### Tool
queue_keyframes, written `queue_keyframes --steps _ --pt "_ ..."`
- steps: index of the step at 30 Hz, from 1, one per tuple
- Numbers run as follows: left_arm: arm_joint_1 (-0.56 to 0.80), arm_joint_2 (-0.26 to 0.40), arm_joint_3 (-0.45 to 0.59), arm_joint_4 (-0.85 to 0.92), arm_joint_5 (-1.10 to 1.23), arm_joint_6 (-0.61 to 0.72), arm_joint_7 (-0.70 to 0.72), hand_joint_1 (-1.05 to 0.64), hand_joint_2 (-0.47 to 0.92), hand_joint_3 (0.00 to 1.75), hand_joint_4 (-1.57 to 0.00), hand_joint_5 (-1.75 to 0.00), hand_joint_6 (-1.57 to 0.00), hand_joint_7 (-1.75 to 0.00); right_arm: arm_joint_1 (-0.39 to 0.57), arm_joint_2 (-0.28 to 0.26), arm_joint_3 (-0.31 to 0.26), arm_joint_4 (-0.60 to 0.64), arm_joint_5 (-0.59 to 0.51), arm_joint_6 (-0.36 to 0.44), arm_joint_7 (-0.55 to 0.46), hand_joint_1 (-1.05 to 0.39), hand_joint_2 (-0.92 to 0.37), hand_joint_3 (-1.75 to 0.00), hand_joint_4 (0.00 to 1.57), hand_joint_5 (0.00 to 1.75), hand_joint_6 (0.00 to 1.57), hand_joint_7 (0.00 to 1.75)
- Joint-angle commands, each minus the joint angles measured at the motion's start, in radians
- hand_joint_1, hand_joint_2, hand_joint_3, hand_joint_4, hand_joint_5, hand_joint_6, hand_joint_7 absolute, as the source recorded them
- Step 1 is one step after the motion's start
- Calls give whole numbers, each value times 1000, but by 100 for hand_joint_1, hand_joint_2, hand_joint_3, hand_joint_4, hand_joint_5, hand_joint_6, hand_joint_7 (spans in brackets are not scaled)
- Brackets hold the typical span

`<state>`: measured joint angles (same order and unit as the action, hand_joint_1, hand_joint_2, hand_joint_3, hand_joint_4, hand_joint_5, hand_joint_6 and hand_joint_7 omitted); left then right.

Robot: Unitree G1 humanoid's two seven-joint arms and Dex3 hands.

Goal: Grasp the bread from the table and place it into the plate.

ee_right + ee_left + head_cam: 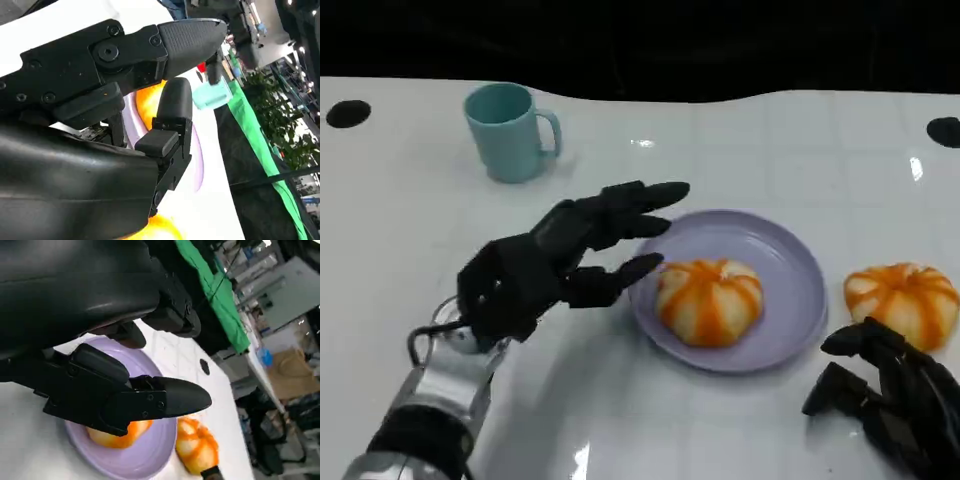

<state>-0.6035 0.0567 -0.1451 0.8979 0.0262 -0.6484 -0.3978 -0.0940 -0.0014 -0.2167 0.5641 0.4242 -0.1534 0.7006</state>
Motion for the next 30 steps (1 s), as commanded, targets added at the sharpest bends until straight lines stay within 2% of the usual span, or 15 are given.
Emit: queue_keyframes --steps 1,3,4,8,10,12,13,14,15,16,18,22,23,26,30 --pt "15 -3 15 -41 -20 6 -20 -74 92 49 -38 -59 -51 -11 11 -10 -3 1 3 6 -3 -54 -92 -22 66 150 61 118" --pt "65 -22 43 -100 -100 25 -58 -74 92 49 -38 -59 -51 -10 10 -10 -3 2 2 4 -2 -54 -92 -22 66 150 61 118" --pt "103 -38 65 -145 -161 40 -87 -71 92 50 -45 -64 -56 -12 10 -9 -2 2 1 2 -2 -54 -92 -23 66 150 61 118" --pt "243 -67 116 -366 -369 260 -181 -68 92 43 -52 -82 -66 -14 7 -6 -2 5 -1 -3 -6 -54 -92 -23 67 150 62 118" --pt "306 -71 130 -458 -428 357 -184 -64 92 41 -55 -94 -73 -16 8 -8 2 0 -4 8 -14 -56 -92 -23 67 151 62 118" --pt "374 -80 143 -552 -478 452 -172 -63 92 41 -60 -98 -78 -19 5 -7 0 6 -2 2 -12 -55 -92 -23 67 151 62 118" --pt "426 -86 148 -608 -502 491 -162 -61 92 42 -62 -116 -80 -33 1 -6 -2 17 -4 -5 -13 -54 -92 -23 67 151 62 118" --pt "465 -89 151 -651 -519 521 -156 -59 92 44 -58 -150 -66 -86 -3 -6 -4 25 0 -5 -7 -56 -92 -22 68 152 63 118" --pt "492 -91 154 -684 -528 545 -150 -58 92 45 -57 -162 -57 -114 -5 -6 -6 31 3 -5 -3 -55 -92 -21 69 153 63 118" --pt "505 -91 156 -704 -530 562 -147 -58 92 45 -56 -169 -52 -132 -7 -6 -7 34 5 -4 -1 -55 -92 -21 68 153 63 118" --pt "515 -94 160 -728 -528 585 -143 -58 92 46 -56 -173 -49 -141 -8 -5 -8 37 7 -5 3 -55 -92 -21 68 154 63 118" --pt "520 -99 167 -746 -522 607 -142 -57 92 46 -56 -175 -47 -145 -10 -5 -9 41 7 -8 4 -55 -92 -21 68 154 63 118" --pt "543 -98 179 -772 -564 665 -138 -57 92 46 -56 -175 -47 -145 -8 -3 -6 39 0 -12 -4 -55 -92 -21 68 155 63 118" --pt "639 -89 226 -852 -721 868 -126 -58 92 40 -73 -175 -59 -154 -6 10 -7 32 7 -5 -12 -53 -92 -20 67 153 62 118" --pt "657 -83 253 -857 -747 919 -150 -58 92 35 -77 -175 -62 -154 -14 7 -12 47 11 -13 5 -52 -92 -22 68 150 63 115"
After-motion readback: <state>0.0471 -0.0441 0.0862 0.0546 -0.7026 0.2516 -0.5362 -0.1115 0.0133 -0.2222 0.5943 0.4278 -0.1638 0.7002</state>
